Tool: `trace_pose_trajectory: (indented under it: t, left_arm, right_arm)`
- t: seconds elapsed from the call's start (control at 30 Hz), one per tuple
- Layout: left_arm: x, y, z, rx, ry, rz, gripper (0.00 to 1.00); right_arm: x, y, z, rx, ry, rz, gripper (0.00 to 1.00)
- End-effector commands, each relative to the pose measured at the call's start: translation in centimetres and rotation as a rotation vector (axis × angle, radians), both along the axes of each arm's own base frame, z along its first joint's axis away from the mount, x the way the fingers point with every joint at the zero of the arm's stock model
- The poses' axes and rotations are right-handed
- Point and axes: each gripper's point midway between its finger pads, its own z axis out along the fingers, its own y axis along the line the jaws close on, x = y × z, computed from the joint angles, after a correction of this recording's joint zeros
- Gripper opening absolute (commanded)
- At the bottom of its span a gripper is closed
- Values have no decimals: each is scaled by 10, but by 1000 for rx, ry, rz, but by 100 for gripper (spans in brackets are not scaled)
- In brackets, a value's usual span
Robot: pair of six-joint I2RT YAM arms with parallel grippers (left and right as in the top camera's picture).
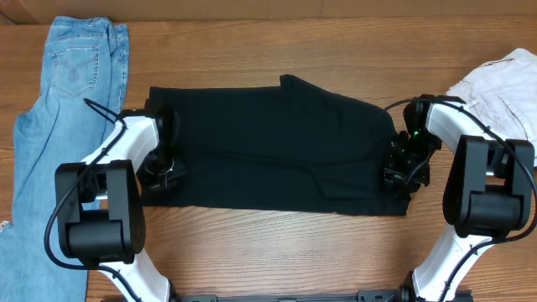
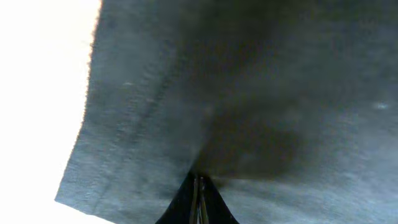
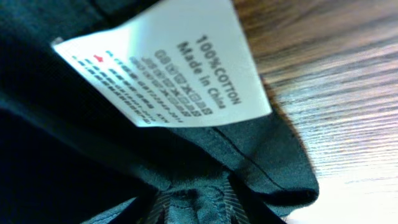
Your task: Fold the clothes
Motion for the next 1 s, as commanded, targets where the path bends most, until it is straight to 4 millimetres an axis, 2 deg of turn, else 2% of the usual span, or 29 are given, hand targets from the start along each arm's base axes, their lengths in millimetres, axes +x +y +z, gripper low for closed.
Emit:
trace_pose_trajectory:
  t: [0.0,0.1,0.17,0.23,0.4,0.47,0.5,0.53,0.57,0.63,0.73,0.93,0.97]
  left_arm:
    - [-16,13,-19,22,76,-15,4]
    - [-4,11,-12,7,37,-33,4]
    - [9,9,0,-10,-11,-45,5]
    - [23,7,16,-24,-71,-52,5]
    - [59,7,77,-17,-286,-59,11]
    - [71,9,102,-4,-374,-66,31]
    - [78,9,114,1,-418,-79,44]
    - [87,11,125,12,-472,-102,62]
    - [96,12,134,21,-517,-130,67]
    - [115,16,147,41,-599,-177,68]
    - [138,29,148,46,-675,-153,67]
    - [179,44,119,-119,-719,-133,64]
    - [191,44,110,-162,-725,-160,64]
  right_arm:
    - [-2,-7,-6,-50,13,-10,32]
    - [9,-9,1,-57,-56,-11,32]
    - [21,-10,12,-64,-124,-13,32]
    - [36,-11,31,-73,-219,-15,33]
    - [69,-15,92,-96,-458,-20,40]
    - [79,-16,115,-104,-546,-20,47]
    - [83,-16,123,-107,-582,-20,52]
    - [86,-17,132,-111,-619,-21,58]
    - [88,-17,138,-113,-646,-21,60]
    - [90,-17,144,-115,-672,-20,61]
    - [88,-17,144,-115,-666,-14,61]
    - [86,-17,144,-114,-659,-14,61]
    - [85,-16,143,-113,-656,-14,61]
